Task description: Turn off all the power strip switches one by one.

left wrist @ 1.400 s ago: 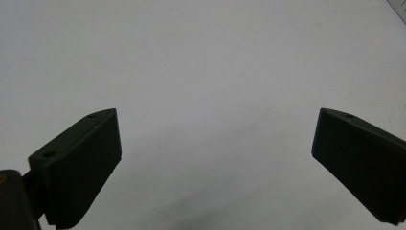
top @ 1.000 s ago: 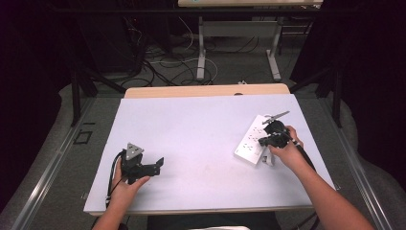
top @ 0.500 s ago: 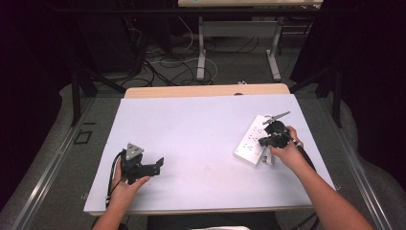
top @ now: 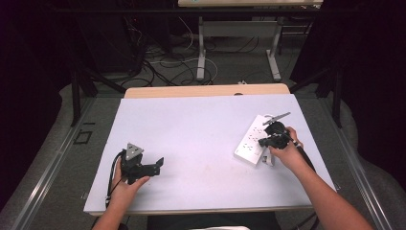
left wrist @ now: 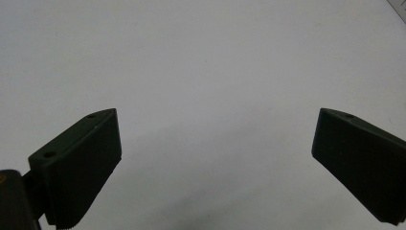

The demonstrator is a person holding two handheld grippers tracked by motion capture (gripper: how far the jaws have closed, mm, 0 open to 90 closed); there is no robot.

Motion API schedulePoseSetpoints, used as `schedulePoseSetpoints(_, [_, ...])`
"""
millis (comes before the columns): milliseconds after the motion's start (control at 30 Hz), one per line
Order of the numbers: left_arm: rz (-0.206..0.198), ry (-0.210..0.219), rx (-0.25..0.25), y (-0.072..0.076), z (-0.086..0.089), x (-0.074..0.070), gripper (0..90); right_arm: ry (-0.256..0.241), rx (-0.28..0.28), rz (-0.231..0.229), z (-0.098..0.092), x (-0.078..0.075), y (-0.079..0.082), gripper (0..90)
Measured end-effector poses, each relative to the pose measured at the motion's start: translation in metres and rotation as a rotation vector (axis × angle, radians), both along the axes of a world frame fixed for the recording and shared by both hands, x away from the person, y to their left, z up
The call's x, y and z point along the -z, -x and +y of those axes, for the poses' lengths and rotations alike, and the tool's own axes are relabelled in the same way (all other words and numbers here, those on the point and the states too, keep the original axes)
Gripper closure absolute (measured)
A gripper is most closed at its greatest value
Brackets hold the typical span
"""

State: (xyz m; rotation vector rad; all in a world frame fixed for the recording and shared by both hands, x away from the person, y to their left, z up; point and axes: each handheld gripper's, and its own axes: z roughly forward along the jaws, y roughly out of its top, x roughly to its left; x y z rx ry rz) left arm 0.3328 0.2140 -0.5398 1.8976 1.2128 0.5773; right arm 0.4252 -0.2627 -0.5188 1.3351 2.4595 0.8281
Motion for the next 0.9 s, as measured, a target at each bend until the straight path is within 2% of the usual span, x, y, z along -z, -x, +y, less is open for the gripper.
schedulePoseSetpoints(100, [0.001,0.006,-0.002,0.000,0.000,0.000,3.1,0.013,0.001,-0.015,0.001,0.000,0.001,90.0])
schedulePoseSetpoints(467, [0.000,0.000,-0.001,0.000,0.000,0.000,3.2,0.010,0.008,0.000,0.005,-0.001,0.003,88.0])
schedulePoseSetpoints(533, [0.000,0.001,-0.001,0.000,0.000,0.000,3.2,0.014,-0.009,-0.001,0.006,-0.001,0.004,88.0])
schedulePoseSetpoints(567, [0.000,0.000,-0.001,0.000,0.000,0.000,3.2,-0.001,-0.012,-0.005,0.006,-0.001,0.004,88.0])
schedulePoseSetpoints(600, [0.000,0.001,-0.001,0.000,0.000,0.000,3.2,0.011,-0.016,-0.001,0.006,-0.002,0.005,88.0])
schedulePoseSetpoints(667, [0.000,0.000,-0.001,0.000,0.000,0.000,3.2,0.010,-0.004,-0.004,0.008,-0.002,0.006,88.0])
schedulePoseSetpoints(733, [0.000,0.001,-0.001,0.000,0.000,0.000,3.2,0.012,-0.020,-0.005,0.008,-0.003,0.007,88.0])
schedulePoseSetpoints(900, [-0.003,0.002,-0.001,0.000,0.000,0.000,3.2,0.008,-0.019,-0.001,0.011,-0.006,0.010,88.0])
